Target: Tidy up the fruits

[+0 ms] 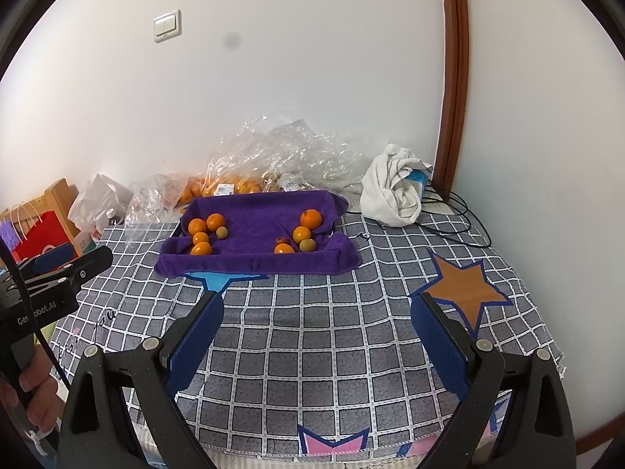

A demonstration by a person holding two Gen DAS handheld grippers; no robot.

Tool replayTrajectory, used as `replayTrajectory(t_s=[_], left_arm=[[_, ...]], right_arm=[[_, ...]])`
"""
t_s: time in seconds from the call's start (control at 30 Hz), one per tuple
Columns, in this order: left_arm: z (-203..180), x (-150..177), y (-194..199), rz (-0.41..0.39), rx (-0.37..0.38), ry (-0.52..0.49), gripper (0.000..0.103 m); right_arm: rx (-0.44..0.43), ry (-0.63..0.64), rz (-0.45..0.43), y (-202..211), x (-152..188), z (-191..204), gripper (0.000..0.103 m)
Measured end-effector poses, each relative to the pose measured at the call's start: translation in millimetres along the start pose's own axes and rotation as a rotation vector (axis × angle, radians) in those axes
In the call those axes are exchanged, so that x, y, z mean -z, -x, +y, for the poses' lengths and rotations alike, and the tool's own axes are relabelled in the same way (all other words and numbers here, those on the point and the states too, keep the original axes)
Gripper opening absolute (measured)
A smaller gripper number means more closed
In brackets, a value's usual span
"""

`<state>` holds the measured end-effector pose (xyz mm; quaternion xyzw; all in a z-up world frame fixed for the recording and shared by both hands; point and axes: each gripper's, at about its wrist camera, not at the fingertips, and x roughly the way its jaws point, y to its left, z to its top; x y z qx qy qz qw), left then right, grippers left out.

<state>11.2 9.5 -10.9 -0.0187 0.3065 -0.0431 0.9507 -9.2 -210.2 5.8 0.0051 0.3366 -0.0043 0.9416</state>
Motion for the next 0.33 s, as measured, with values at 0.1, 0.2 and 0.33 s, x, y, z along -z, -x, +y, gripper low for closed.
replayTrajectory(t_s=[0.1,0.2,0.33], left_arm=[[-1,1,-1,0.000,-0.004,-0.008,0.087],[1,0,-4,-0.003,-0.006,-0.010,0.088],[3,0,-9,-0.004,-0.006,-0.025,0.091]], right_arm=[[-0.008,-0.010,-0.002,-1,-1,-1,0.096],[-0.018,-0.013,-0.006,-4,-1,2,0.096],[-0.029,-0.007,0.000,-12,0,7,0.096]])
